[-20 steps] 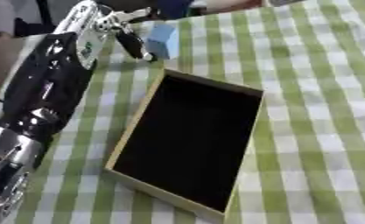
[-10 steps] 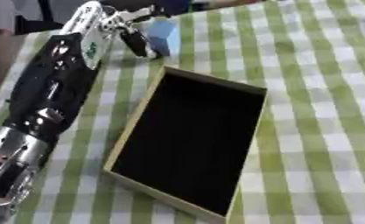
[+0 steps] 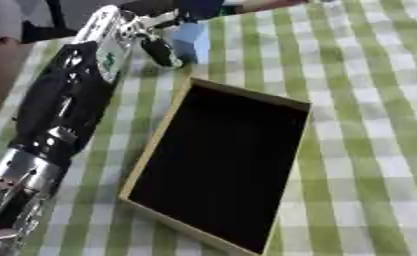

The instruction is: Pick up objects on the table and place them in the box.

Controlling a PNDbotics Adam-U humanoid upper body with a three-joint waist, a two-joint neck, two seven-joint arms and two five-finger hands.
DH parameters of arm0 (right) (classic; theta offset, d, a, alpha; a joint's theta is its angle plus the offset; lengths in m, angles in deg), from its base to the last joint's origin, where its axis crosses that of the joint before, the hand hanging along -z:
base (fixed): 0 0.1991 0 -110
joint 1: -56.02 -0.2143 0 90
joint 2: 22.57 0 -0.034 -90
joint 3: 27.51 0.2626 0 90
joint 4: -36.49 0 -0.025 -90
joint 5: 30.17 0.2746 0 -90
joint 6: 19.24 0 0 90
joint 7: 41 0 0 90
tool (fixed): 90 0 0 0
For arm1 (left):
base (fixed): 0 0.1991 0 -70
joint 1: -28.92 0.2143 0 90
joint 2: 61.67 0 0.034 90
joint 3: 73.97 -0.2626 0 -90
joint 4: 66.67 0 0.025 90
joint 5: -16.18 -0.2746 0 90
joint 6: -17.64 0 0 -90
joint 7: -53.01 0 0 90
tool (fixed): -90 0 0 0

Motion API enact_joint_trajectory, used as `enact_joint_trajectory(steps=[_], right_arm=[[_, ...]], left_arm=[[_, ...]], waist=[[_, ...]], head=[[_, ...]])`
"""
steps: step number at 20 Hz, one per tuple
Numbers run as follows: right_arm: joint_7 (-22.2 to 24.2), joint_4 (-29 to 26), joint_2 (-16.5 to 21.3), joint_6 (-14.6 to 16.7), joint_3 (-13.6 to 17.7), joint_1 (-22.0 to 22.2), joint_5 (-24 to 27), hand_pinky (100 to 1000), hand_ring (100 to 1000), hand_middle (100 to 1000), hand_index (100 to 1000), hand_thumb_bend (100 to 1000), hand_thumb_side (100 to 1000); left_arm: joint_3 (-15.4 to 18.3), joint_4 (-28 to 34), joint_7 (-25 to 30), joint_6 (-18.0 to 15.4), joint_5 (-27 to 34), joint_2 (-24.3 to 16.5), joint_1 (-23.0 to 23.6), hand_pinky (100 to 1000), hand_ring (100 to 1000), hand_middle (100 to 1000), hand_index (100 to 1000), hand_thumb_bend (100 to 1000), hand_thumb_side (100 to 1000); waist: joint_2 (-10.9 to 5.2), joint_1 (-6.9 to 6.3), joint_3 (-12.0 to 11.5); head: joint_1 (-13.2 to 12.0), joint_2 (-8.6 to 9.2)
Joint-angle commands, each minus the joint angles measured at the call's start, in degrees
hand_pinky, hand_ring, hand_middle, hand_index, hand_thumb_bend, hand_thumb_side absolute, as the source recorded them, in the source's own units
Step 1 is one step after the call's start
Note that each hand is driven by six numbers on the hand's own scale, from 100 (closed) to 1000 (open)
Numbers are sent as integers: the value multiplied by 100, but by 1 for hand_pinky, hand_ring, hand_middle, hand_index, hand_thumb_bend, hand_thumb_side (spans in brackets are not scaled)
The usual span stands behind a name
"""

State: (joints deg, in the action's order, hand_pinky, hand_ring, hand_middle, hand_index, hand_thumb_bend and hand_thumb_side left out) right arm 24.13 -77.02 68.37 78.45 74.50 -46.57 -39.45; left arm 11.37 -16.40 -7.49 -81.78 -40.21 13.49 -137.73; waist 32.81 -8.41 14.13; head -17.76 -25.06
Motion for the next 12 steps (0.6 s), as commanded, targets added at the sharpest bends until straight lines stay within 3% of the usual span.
enact_joint_trajectory(steps=[1,4,12], right_arm=[[0,-109,61,-5,28,-14,22,666,715,611,817,100,1000],[-28,-109,57,-27,35,3,19,665,714,611,817,100,1000],[-39,-109,58,-76,31,46,19,664,709,610,816,100,1000]], left_arm=[[31,-12,23,-4,26,-135,-79,748,777,718,821,321,128],[34,-2,-15,-40,103,-121,-72,707,705,614,733,312,134],[32,77,-570,-1,77,-155,-76,670,630,567,669,279,127]], waist=[[-107,30,28],[-114,25,26],[-191,15,-24]], head=[[-38,84],[-35,57],[-7,-45]])
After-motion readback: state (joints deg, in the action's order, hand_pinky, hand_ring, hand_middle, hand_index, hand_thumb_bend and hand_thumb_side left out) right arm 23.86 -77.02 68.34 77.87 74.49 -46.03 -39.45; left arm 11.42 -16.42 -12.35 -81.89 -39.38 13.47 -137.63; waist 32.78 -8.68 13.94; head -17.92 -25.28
